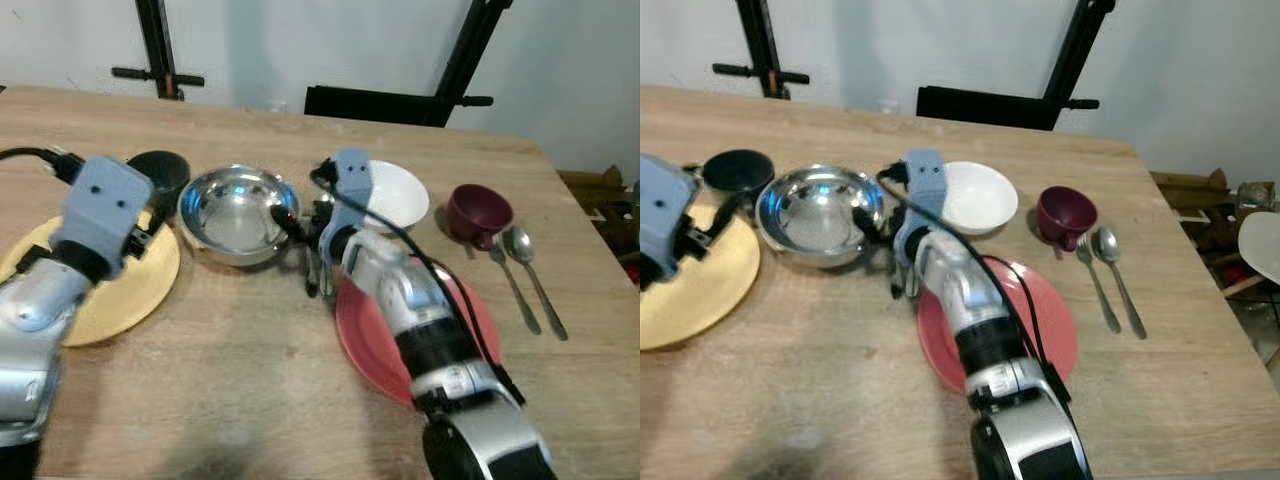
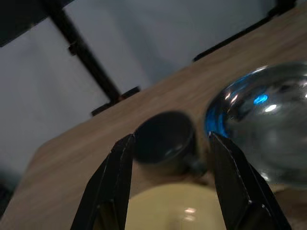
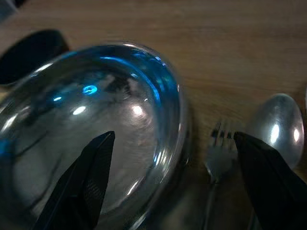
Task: Setting the table
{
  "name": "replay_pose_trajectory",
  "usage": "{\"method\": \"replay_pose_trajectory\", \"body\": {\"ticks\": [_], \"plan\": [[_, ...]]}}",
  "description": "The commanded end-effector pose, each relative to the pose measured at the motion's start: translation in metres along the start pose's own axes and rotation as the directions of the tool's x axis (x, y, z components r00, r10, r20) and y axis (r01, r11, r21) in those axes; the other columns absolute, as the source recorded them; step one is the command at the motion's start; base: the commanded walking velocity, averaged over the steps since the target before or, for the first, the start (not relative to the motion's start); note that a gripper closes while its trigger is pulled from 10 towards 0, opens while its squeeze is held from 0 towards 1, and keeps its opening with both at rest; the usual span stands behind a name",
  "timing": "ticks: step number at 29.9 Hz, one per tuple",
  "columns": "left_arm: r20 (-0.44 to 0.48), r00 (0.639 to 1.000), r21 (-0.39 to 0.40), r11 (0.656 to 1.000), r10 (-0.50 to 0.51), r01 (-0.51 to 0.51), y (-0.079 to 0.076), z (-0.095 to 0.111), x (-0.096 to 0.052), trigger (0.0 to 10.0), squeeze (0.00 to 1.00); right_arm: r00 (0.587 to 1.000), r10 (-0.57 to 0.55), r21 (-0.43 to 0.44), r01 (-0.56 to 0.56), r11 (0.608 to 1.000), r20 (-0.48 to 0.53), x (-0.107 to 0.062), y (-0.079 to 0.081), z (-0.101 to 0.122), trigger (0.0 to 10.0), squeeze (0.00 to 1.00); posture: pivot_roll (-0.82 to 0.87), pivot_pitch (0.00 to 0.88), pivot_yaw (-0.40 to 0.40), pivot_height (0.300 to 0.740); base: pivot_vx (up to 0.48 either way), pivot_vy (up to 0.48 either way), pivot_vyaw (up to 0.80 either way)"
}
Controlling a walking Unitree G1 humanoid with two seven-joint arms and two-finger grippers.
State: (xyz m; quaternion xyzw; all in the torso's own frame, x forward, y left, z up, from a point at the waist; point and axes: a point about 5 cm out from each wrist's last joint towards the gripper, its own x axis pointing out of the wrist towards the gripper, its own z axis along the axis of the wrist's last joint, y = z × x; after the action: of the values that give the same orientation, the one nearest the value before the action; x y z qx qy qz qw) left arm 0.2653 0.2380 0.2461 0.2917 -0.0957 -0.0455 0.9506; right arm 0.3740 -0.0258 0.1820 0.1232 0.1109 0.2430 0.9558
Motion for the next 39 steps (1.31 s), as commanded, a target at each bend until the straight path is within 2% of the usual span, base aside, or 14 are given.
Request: {"method": "replay_pose_trajectory", "body": {"ticks": [1, 6, 8, 9, 10, 11, 12, 14, 17, 19, 23, 30, 31, 39], "plan": [[-0.003, 1.000, 0.013, 1.000, 0.012, -0.012, 0.003, 0.004, -0.006, 10.0, 0.00, 0.999, -0.032, -0.006, 0.032, 0.999, -0.022, 0.007, 0.005, -0.003, 10.0, 0.00, 0.12, 0.085, -0.113, 0.740, 0.000, 0.000, 0.00], [-0.013, 1.000, 0.003, 1.000, -0.003, 0.003, -0.002, 0.004, -0.012, 10.0, 0.00, 0.997, -0.033, -0.010, 0.032, 0.999, -0.075, 0.012, 0.008, -0.012, 10.0, 0.00, 0.14, 0.094, -0.126, 0.740, 0.000, 0.000, 0.00], [-0.027, 0.996, -0.050, 0.996, -0.081, 0.080, -0.013, 0.002, -0.016, 10.0, 0.00, 0.993, -0.014, -0.022, 0.011, 1.000, -0.117, 0.014, 0.011, -0.019, 10.0, 0.00, 0.14, 0.096, -0.127, 0.740, 0.000, 0.000, 0.00], [-0.024, 0.992, -0.116, 0.986, -0.124, 0.121, -0.019, 0.002, -0.018, 10.0, 0.00, 0.992, -0.021, -0.020, 0.019, 1.000, -0.124, 0.014, 0.010, -0.021, 4.4, 0.00, 0.14, 0.096, -0.127, 0.740, 0.000, 0.000, 0.00], [-0.024, 0.992, -0.116, 0.986, -0.124, 0.121, -0.019, 0.002, -0.018, 10.0, 0.00, 0.992, -0.021, -0.020, 0.019, 1.000, -0.124, 0.014, 0.010, -0.021, 4.4, 0.00, 0.14, 0.096, -0.127, 0.740, 0.000, 0.000, 0.00], [0.014, 0.972, -0.325, 0.918, -0.234, 0.225, -0.032, 0.005, -0.023, 10.0, 0.00, 0.991, -0.036, -0.013, 0.034, 0.999, -0.132, 0.015, 0.008, -0.024, 0.0, 0.00, 0.14, 0.097, -0.128, 0.740, 0.000, 0.000, 0.00], [0.039, 0.944, -0.372, 0.872, -0.327, 0.317, -0.040, 0.008, -0.028, 10.0, 0.00, 0.991, -0.042, -0.006, 0.041, 0.999, -0.130, 0.015, 0.007, -0.024, 0.0, 0.00, 0.14, 0.097, -0.128, 0.740, 0.000, 0.000, 0.00], [0.054, 0.898, -0.375, 0.825, -0.436, 0.423, -0.048, 0.010, -0.034, 10.0, 0.00, 0.991, -0.046, -0.004, 0.046, 0.999, -0.125, 0.015, 0.005, -0.023, 0.0, 0.00, 0.13, 0.095, -0.121, 0.740, 0.000, 0.000, 0.00], [0.019, 0.877, -0.323, 0.827, -0.480, 0.460, -0.049, 0.007, -0.038, 10.0, 0.00, 0.992, -0.054, 0.006, 0.055, 0.998, -0.114, 0.015, 0.003, -0.022, 0.0, 0.00, 0.13, 0.095, -0.113, 0.740, 0.000, 0.000, 0.00], [-0.021, 0.859, -0.294, 0.825, -0.511, 0.483, -0.041, 0.004, -0.044, 10.0, 0.00, 0.995, -0.068, 0.057, 0.072, 0.996, -0.075, 0.015, -0.002, -0.015, 0.0, 0.00, 0.12, 0.092, -0.105, 0.740, 0.000, 0.000, 0.00], [-0.028, 0.860, -0.284, 0.829, -0.509, 0.482, -0.039, 0.003, -0.045, 10.0, 0.00, 0.996, -0.071, 0.072, 0.075, 0.995, -0.055, 0.015, -0.003, -0.012, 0.0, 0.00, 0.12, 0.088, -0.098, 0.740, 0.000, 0.000, 0.00], [-0.044, 0.882, -0.281, 0.853, -0.469, 0.440, -0.035, 0.005, -0.041, 10.0, 0.00, 0.997, -0.056, 0.093, 0.050, 0.994, 0.062, 0.014, -0.003, 0.013, 0.0, 0.00, 0.12, 0.075, -0.093, 0.740, 0.000, 0.000, 0.00], [-0.032, 0.895, -0.289, 0.861, -0.445, 0.418, -0.037, 0.006, -0.038, 10.0, 0.00, 0.991, -0.053, 0.109, 0.039, 0.993, 0.125, 0.010, -0.004, 0.025, 0.0, 0.00, 0.10, 0.069, -0.090, 0.740, 0.000, 0.000, 0.00], [-0.019, 0.907, -0.307, 0.866, -0.420, 0.394, -0.042, 0.005, -0.032, 10.0, 0.00, 0.975, -0.070, 0.179, 0.032, 0.983, 0.212, -0.010, -0.014, 0.035, 0.0, 0.00, 0.08, 0.067, -0.081, 0.740, 0.000, 0.000, 0.00]]}}
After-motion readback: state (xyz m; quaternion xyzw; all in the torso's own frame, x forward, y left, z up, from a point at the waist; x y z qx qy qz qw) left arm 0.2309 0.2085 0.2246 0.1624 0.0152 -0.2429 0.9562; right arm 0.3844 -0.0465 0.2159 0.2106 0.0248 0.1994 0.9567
